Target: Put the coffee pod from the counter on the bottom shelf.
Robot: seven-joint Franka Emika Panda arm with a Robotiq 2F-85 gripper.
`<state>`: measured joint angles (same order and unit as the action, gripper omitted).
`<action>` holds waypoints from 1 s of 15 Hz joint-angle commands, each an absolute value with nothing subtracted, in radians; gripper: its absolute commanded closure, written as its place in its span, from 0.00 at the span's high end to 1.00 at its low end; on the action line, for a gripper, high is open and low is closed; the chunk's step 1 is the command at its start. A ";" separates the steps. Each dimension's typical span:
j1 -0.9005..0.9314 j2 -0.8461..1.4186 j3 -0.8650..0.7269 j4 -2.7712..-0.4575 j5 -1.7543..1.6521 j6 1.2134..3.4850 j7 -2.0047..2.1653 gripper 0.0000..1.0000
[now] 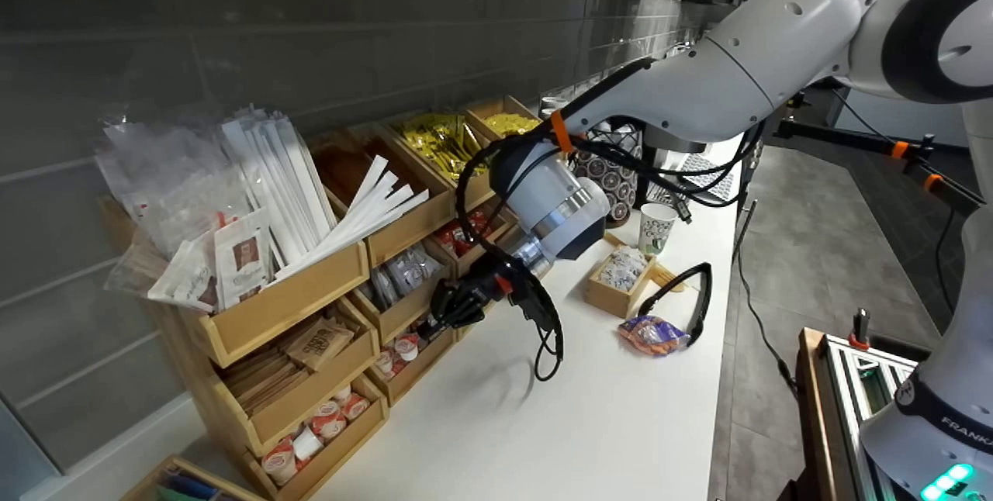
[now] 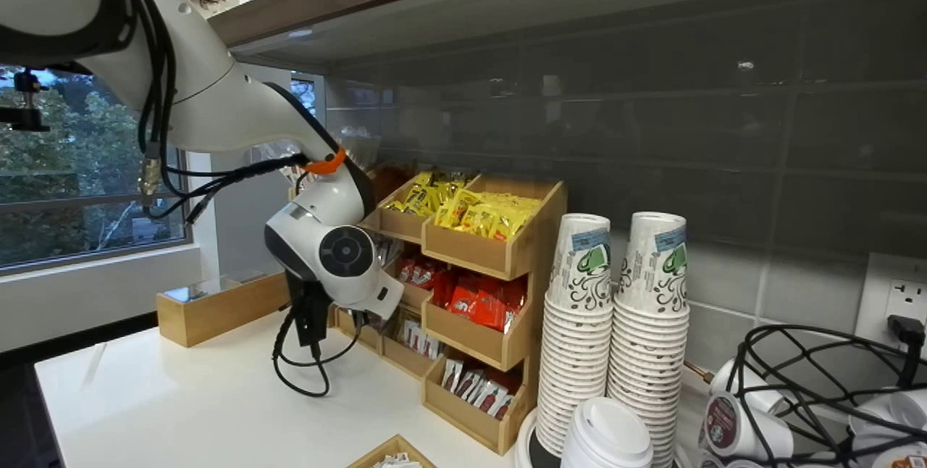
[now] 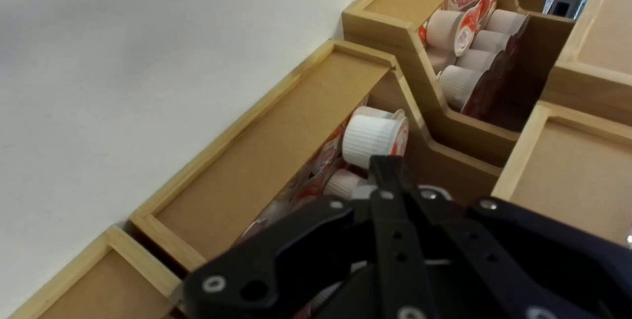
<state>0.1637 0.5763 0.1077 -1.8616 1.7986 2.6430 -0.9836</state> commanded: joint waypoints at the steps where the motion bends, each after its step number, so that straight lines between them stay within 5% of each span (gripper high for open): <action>1: 0.180 0.606 0.110 -1.827 1.856 2.701 -0.992 0.00; 4: 0.188 0.612 0.111 -1.822 1.871 2.723 -0.994 0.00; 5: 0.191 0.614 0.111 -1.819 1.876 2.733 -0.997 0.26; 7: 0.193 0.615 0.111 -1.818 1.879 2.741 -0.996 0.33; 15: 0.205 0.542 0.118 -1.887 1.842 2.742 -0.997 0.92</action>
